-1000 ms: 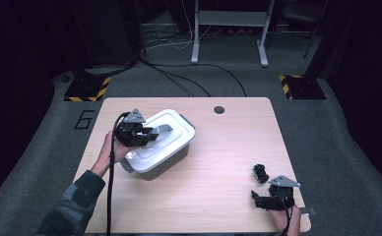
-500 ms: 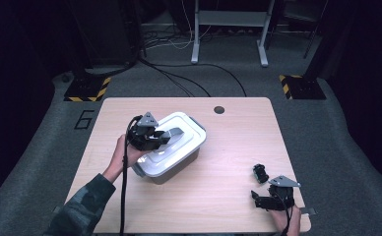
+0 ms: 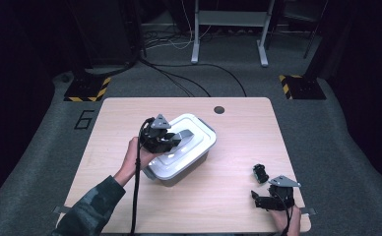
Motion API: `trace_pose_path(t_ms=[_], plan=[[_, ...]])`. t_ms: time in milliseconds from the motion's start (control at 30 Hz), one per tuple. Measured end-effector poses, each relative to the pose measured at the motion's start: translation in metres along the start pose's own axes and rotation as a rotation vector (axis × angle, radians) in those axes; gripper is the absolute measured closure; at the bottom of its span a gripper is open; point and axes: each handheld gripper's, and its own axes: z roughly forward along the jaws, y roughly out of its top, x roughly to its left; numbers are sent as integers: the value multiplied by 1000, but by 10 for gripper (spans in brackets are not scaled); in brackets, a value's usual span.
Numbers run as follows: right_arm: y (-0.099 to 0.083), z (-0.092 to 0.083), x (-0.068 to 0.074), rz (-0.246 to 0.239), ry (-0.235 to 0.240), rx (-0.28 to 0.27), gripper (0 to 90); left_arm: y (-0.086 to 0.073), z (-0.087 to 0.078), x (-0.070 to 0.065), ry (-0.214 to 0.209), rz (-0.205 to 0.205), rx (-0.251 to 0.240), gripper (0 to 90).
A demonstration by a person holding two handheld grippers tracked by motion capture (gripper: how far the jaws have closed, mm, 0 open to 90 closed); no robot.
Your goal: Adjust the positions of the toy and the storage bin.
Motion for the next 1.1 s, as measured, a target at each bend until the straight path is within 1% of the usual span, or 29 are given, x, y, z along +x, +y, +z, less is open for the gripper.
trace_pose_path(t_ms=[100, 133, 233, 267, 300, 467, 567, 600, 633, 667, 733, 767, 833, 867, 900, 1000, 1100], plan=[[0, 0, 0, 0, 0, 0, 60, 3, 3, -3, -2, 1, 0, 672], [0, 0, 0, 1, 2, 0, 60, 3, 4, -5, -1, -5, -2, 672], [0, 0, 0, 1, 2, -1, 60, 5, 6, -10, 3, 10, -8, 672], [0, 0, 0, 0, 2, -1, 60, 5, 7, -12, 3, -2, -10, 672], [0, 0, 0, 0, 2, 0, 60, 6, 7, -13, 0, 3, -8, 672], [0, 0, 0, 0, 2, 0, 61, 9, 10, -19, 5, -15, -6, 672], [0, 0, 0, -2, 2, -2, 61, 10, 11, -22, 3, -13, -8, 672], [0, 0, 0, -2, 1, -1, 61, 10, 12, -23, 5, -6, -8, 672], [0, 0, 0, -2, 1, -1, 62, 11, 12, -23, 3, -1, -3, 672], [0, 0, 0, -1, 2, -2, 62, 11, 13, -25, 2, -13, -10, 672], [0, 0, 0, -3, 1, -2, 62, 12, 14, -27, -4, -10, -10, 672], [0, 0, 0, -2, 1, -1, 62, 12, 14, -28, -5, 0, -5, 672], [0, 0, 0, -4, 3, -2, 62, 13, 15, -30, -10, 1, -8, 672], [0, 0, 0, -5, 1, -2, 62, 13, 15, -32, -12, -7, -11, 672], [0, 0, 0, -3, 1, -1, 62, 14, 16, -33, -14, 0, -8, 672], [0, 0, 0, -3, 1, -1, 63, 15, 17, -38, -22, -9, -16, 672], [0, 0, 0, -5, 2, -1, 64, 16, 18, -42, -31, -3, -14, 672]])
